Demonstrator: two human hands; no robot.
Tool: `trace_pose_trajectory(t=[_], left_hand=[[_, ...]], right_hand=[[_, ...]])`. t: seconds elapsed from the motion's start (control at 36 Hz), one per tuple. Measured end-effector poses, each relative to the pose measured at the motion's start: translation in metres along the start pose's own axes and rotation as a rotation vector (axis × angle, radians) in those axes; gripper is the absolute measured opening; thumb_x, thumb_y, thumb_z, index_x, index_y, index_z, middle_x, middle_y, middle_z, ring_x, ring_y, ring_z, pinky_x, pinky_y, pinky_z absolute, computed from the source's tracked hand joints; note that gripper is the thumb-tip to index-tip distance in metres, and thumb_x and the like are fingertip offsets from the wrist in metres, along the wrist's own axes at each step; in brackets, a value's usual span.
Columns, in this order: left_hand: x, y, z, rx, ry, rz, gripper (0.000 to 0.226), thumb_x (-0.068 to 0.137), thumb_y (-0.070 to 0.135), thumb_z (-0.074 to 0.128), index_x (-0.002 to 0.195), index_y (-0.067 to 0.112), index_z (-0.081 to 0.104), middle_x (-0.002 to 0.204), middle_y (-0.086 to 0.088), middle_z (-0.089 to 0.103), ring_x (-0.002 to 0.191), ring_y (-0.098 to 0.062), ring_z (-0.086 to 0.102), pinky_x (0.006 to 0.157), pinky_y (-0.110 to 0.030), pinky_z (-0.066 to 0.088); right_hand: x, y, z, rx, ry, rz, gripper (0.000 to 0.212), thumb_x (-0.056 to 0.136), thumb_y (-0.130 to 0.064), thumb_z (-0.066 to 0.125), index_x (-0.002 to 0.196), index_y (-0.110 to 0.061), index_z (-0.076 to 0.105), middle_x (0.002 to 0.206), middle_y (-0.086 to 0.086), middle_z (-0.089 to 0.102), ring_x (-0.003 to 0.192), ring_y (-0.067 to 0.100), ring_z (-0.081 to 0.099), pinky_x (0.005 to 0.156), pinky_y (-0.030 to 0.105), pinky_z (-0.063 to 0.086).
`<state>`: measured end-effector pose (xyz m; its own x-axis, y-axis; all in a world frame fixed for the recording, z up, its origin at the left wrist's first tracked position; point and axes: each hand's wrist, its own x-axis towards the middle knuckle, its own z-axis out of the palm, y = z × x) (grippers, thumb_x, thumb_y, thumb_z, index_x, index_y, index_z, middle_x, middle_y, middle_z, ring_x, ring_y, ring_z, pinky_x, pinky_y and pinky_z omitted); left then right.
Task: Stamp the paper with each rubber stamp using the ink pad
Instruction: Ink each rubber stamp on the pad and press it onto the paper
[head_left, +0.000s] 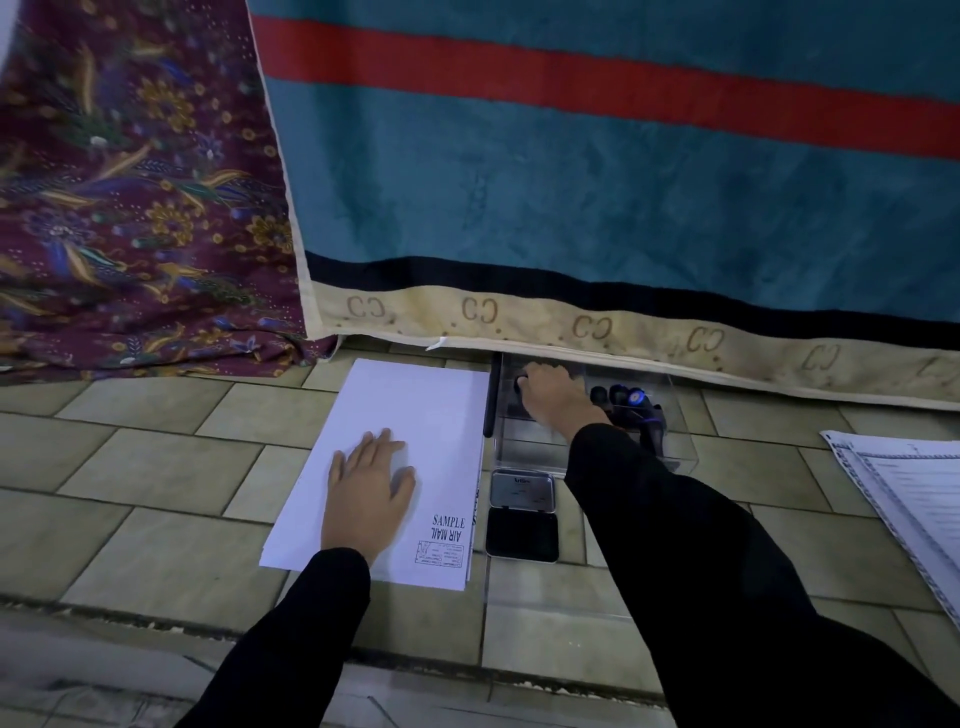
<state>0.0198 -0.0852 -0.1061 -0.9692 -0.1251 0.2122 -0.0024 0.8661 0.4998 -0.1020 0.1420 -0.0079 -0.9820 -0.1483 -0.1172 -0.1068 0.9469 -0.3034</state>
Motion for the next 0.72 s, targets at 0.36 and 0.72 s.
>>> trace_pose_trajectory(t=[0.36,0.72], left_hand=[[0.0,0.001,-0.001,-0.002,-0.001,0.002,0.039,0.098,0.031,0.043,0.136,0.023,0.048,0.155,0.003,0.035,0.147,-0.014,0.019,0.122,-0.04,0.003],[0.001,0.0,-0.001,0.007,-0.005,-0.003,0.04,0.098,0.032,0.043,0.137,0.023,0.047,0.155,0.003,0.034,0.147,-0.013,0.018,0.121,-0.04,0.003]], right_hand=[[0.01,0.002,0.007,-0.115,-0.033,0.063,0.035,0.099,-0.021,0.028,0.126,-0.009,0.046,0.134,0.016,0.043,0.128,0.035,0.037,0.112,0.065,0.009],[0.005,-0.001,-0.005,-0.097,-0.169,0.094,0.043,0.096,-0.027,0.027,0.136,-0.012,0.035,0.146,0.018,0.031,0.128,0.041,0.038,0.114,0.061,0.008]])
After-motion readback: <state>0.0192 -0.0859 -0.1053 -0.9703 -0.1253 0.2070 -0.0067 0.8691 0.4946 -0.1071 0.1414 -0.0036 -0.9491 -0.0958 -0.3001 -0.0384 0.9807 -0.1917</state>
